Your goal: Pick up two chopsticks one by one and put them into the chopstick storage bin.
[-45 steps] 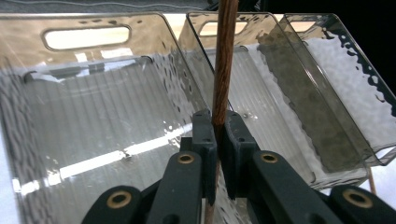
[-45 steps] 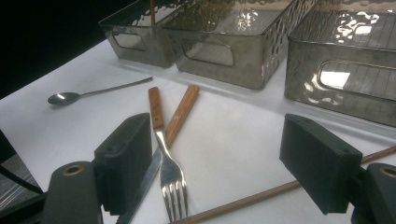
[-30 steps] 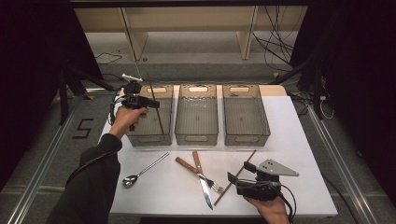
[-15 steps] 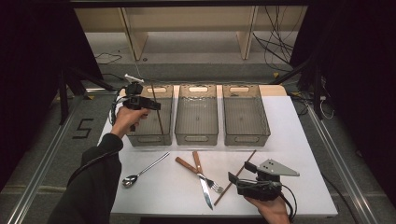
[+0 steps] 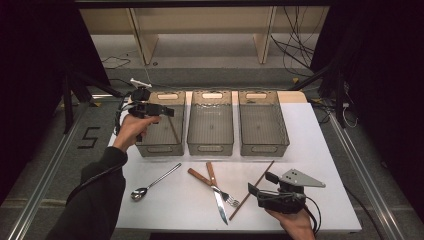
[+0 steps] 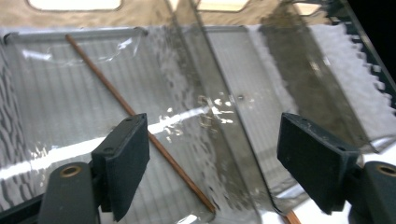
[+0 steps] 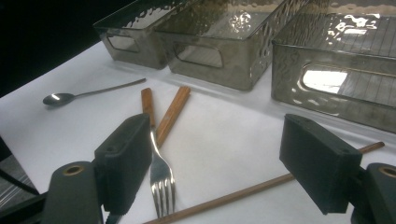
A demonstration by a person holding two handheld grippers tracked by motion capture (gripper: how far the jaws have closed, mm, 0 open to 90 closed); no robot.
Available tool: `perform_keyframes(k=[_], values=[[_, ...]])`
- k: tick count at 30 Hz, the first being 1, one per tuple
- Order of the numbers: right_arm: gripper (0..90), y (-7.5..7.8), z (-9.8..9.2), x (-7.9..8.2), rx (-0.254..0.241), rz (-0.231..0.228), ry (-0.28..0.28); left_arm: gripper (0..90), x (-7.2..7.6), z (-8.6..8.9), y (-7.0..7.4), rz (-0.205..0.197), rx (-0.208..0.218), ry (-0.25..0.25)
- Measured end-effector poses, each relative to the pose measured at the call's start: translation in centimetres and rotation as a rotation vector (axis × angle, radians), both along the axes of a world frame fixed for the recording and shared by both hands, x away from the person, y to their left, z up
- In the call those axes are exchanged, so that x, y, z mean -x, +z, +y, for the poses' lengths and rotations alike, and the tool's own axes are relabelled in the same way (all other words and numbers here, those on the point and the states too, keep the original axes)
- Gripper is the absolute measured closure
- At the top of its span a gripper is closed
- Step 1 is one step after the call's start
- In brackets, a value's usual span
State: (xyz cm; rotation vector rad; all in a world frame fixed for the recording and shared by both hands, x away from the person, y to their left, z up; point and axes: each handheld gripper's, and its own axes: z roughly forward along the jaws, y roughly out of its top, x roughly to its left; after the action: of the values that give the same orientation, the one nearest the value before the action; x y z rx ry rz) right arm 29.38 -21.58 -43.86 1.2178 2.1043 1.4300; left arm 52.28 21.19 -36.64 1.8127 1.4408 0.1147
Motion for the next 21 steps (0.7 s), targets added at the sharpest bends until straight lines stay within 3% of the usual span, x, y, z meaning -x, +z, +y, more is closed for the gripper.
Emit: perform_keyframes(k=[3,7,13,19,21], values=[[26.0,0.5,-0.6,-0.4,0.035,0.003,0.039,23.0,1.7,-0.1,0.4,-0.049,-0.006,-0.025],[26.5,1.6,-1.0,-1.1,0.129,0.007,0.129,22.3,4.1,-0.2,0.6,-0.111,0.01,-0.046],[26.9,2.8,-1.1,-2.5,0.237,0.023,0.227,20.2,8.2,-0.6,-0.1,-0.192,0.024,-0.096],[28.4,3.1,-0.8,-3.9,0.299,0.044,0.261,19.5,11.6,-1.0,-1.4,-0.237,0.058,-0.128],[28.6,3.0,-0.8,-4.2,0.303,0.048,0.259,19.2,12.6,-1.4,-1.8,-0.241,0.045,-0.14]])
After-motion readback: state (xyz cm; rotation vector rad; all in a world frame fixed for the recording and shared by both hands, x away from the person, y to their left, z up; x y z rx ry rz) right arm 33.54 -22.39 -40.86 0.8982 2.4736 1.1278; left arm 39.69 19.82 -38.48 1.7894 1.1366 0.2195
